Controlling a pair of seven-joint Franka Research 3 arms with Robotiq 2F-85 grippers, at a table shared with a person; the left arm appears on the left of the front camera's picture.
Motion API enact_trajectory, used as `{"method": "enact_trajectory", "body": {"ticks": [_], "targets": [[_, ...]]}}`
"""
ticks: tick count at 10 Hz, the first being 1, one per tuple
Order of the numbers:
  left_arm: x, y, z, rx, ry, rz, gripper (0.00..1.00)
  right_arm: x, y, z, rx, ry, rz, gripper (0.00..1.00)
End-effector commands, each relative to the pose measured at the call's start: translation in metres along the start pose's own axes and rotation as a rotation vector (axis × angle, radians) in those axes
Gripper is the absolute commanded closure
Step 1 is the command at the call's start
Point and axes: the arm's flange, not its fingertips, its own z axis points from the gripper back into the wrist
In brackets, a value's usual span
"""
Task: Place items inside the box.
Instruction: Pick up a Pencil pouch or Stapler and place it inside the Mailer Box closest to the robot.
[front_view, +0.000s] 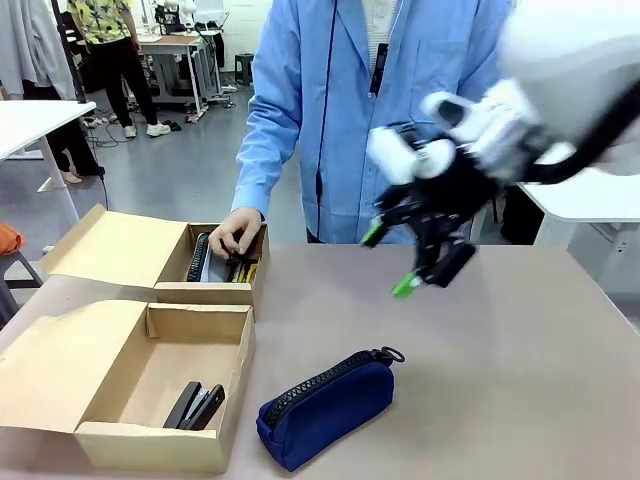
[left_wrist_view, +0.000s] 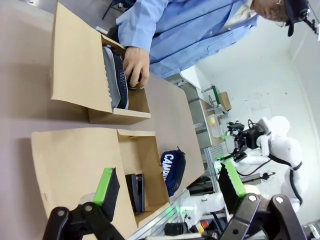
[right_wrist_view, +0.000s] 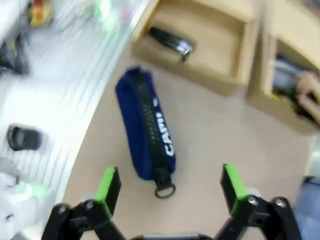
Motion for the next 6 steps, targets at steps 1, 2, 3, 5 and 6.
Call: {"method": "enact_trajectory", "body": {"ticks": [1, 2, 3, 5, 6], "targets": [[-0.001, -0.001, 0.0, -0.019, -0.014, -0.018, 0.0, 0.014, -0.023, -0.029, 0.095, 0.18, 0.126, 0.0], [-0.001, -0.001, 0.0, -0.019, -0.014, -0.018, 0.0, 0.022, -0.023, -0.045, 0.131, 0.219, 0.153, 0.0], [-0.001, -0.001, 0.0, -0.019, -0.014, -0.018, 0.0, 0.026, -0.021, -0.063, 0.135, 0.272, 0.147, 0.0], [-0.001, -0.001, 0.0, -0.019, -0.014, -0.018, 0.0, 0.025, -0.021, -0.108, 0.125, 0.364, 0.124, 0.0], [-0.001, -0.001, 0.0, -0.019, -0.014, -0.018, 0.0, 0.019, -0.021, -0.127, 0.157, 0.376, 0.122, 0.0]]}}
